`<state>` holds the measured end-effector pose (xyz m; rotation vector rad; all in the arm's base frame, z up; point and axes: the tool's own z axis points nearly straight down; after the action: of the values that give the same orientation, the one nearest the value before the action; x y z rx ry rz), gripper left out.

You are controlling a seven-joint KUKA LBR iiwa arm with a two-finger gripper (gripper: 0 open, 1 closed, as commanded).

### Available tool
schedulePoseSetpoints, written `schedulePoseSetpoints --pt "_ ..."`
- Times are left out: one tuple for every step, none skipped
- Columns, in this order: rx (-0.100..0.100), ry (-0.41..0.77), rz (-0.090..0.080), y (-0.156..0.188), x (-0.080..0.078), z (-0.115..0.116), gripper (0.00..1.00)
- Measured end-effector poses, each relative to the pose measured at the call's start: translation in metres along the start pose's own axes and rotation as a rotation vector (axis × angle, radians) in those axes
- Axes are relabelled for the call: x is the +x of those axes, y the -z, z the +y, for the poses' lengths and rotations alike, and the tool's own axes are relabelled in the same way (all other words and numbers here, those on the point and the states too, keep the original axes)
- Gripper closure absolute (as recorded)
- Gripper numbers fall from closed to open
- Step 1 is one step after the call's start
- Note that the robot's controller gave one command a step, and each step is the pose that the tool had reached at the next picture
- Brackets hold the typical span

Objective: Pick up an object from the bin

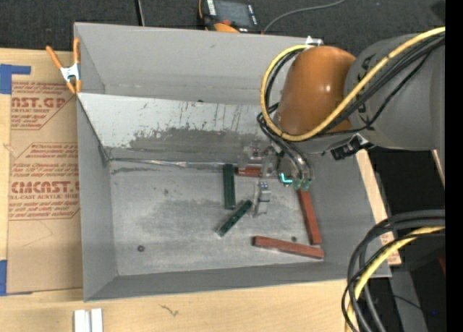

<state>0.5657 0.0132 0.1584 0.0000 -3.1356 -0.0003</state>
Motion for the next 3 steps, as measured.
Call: schedulePoseSetpoints --pt "0.001 0.102 0.000 -0.093 0.015 -0.044 0.00" --pt "0.000 0.169 -0.007 -0.089 0.014 -0.009 0.00" --pt "0.000 0.167 -0.006 -0.089 0.014 -0.010 1.00"
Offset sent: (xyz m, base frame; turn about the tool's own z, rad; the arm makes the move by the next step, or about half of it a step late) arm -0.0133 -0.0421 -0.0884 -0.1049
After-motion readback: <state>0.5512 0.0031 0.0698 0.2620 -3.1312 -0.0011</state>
